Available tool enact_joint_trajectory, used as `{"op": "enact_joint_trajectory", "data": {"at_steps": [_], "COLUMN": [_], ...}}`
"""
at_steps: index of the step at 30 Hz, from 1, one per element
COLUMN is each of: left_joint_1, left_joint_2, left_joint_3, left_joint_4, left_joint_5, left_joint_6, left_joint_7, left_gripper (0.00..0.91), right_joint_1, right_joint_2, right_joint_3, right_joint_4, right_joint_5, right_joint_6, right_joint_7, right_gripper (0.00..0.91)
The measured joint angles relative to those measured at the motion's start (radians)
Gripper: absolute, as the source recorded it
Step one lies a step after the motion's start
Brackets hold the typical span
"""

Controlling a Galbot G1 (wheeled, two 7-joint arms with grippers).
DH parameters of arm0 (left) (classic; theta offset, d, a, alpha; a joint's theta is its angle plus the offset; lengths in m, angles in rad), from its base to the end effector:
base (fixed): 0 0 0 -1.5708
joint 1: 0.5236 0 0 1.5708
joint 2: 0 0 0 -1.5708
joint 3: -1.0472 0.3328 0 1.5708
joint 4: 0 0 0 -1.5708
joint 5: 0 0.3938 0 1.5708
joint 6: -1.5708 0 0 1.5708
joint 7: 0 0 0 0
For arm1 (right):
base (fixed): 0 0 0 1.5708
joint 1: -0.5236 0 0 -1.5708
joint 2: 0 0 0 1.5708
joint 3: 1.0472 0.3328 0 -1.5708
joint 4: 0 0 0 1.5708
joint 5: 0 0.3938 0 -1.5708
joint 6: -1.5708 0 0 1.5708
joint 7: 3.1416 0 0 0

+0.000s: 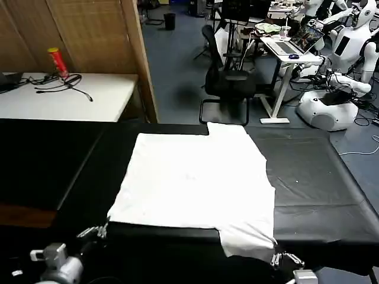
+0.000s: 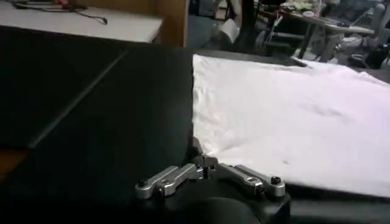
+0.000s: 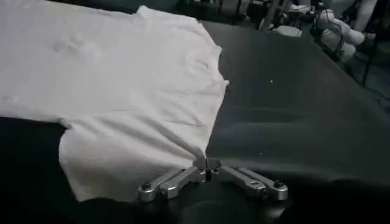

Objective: Fold and organize the clothes.

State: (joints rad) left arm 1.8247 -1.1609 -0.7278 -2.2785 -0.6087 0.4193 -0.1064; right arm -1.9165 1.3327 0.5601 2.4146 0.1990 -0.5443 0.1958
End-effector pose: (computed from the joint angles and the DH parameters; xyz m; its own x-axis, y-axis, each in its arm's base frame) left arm 0.1764 0.0863 -0.2385 -0.8826 0.0701 0.4649 0.0133 0.9921 -0.1244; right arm 0.1419 -0.0184 -0.2225 -0.8394 0.0579 0.5405 0.0114 0.9960 -0.0889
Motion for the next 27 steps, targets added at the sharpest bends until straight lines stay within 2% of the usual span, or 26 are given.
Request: {"op": "enact_joint_trajectory", "data": {"at_steps": [6, 13, 27], "left_joint_1": [-0.045, -0.142, -0.324], "left_joint_2": [-0.037, -0.077, -0.092], "left_joint_3": [0.023, 0.061, 0.125], "left_joint_4": [0.005, 0.042, 0.168], "left_joint_5": [0.005, 0.044, 0.1], "left_joint_6": [-0.021, -0.043, -0.053], "left_joint_7": [-0.01, -0.011, -0.03], "left_gripper": [0.0, 0.0, 0.0], "right_joint_1": [0.1, 0.256, 0.622], "right_joint_2": [-0.031, -0.06, -0.088], "right_joint_3": [0.029, 0.016, -0.04], "right_joint_4": [-0.036, -0.143, -0.426], "right_joint_5": [0.092, 0.146, 0.199], "right_joint_6": [0.069, 0.118, 0.137], "right_joint_7": [-0.067, -0.073, -0.077], "right_gripper": [0.01, 0.01, 0.01]}}
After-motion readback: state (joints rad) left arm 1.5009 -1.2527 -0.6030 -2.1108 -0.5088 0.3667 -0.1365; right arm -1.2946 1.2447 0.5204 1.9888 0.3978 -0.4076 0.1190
